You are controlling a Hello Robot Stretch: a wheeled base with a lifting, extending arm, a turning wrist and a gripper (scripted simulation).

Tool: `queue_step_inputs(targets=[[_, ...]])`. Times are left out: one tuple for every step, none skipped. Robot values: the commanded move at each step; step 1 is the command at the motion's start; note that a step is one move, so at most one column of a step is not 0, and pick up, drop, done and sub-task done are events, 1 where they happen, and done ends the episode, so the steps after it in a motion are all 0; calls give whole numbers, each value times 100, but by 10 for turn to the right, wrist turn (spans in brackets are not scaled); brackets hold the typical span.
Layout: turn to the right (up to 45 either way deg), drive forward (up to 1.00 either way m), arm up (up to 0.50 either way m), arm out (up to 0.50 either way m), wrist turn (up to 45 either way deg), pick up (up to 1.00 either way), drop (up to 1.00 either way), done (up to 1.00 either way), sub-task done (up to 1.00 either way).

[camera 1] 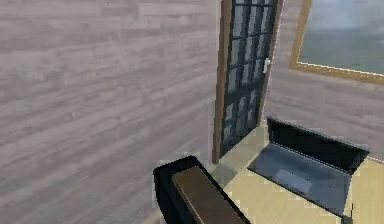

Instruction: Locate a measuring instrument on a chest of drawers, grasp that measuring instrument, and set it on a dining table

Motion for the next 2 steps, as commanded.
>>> queue_step_inputs(targets=[[-450, 0, 0, 0, 0, 0, 0, 0, 0], [-450, 0, 0, 0, 0, 0, 0, 0, 0]])
